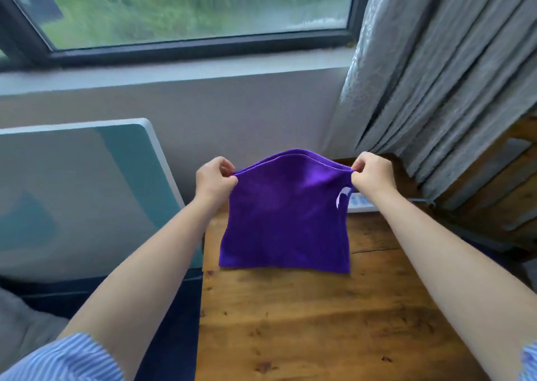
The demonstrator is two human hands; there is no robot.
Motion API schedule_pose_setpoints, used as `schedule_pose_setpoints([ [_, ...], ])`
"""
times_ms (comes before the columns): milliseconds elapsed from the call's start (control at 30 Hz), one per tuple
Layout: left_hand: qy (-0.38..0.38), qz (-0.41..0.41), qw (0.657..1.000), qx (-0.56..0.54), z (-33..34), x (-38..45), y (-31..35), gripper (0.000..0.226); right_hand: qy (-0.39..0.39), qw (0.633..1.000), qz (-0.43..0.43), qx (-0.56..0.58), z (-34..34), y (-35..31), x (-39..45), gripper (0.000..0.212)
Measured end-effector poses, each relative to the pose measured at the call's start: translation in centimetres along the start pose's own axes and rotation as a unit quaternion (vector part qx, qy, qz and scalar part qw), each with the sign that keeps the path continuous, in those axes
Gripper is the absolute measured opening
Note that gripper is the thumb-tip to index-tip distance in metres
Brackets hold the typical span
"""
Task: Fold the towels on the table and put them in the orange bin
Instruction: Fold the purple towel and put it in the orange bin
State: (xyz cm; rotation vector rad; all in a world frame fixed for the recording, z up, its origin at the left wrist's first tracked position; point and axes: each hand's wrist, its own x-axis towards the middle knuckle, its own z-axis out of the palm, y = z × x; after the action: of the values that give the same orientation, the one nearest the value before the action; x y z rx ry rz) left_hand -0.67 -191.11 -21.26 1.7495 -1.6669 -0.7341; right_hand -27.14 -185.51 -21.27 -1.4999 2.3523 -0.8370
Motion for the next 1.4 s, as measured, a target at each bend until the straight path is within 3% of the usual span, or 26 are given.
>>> schedule_pose_setpoints([
  [100,0.047,0.051,0.996,0.063,-2.3,-1.3,1.4,0.035,0.058,0.998,-0.011,0.0,-3.9,-0.7,-0.9,0.033],
  [300,0.119,0.088,0.984,0.103,-7.5,-4.3,2.2,0.035,0.103,0.991,-0.056,-0.058,-9.3,-1.2,-5.3,0.035],
  [467,0.238,0.175,0.955,-0.001,-11.2,-6.1,5.8,0.027,0.312,0.944,-0.089,0.063,-13.5,-3.4,-7.3,0.029],
  [500,0.227,0.175,0.958,0.012,-11.5,-6.3,6.0,0.027,0.281,0.954,-0.091,0.046,-13.8,-3.4,-7.5,0.029],
  [567,0.163,0.138,0.971,0.11,-11.6,-6.8,5.9,0.029,0.12,0.989,-0.074,-0.05,-13.8,-2.8,-7.9,0.029],
  [600,0.14,0.122,0.971,0.152,-11.6,-7.2,5.5,0.03,0.085,0.992,-0.06,-0.07,-13.8,-2.3,-8.3,0.029],
  [733,0.168,0.119,0.969,0.133,-10.9,-8.1,4.3,0.031,0.183,0.982,-0.052,-0.009,-13.7,-1.5,-9.3,0.03],
  [900,0.129,0.067,0.982,0.123,-9.8,-8.0,3.3,0.032,0.041,0.995,-0.022,-0.091,-13.2,-0.7,-8.6,0.029],
  [1067,0.126,0.009,0.989,0.075,-8.4,-6.3,3.6,0.033,0.041,0.994,-0.016,-0.104,-11.9,-1.3,-6.4,0.031],
  [1400,0.203,0.103,0.973,0.048,-8.1,-2.5,4.2,0.027,0.149,0.983,-0.099,-0.027,-10.4,-1.7,-0.9,0.027],
])
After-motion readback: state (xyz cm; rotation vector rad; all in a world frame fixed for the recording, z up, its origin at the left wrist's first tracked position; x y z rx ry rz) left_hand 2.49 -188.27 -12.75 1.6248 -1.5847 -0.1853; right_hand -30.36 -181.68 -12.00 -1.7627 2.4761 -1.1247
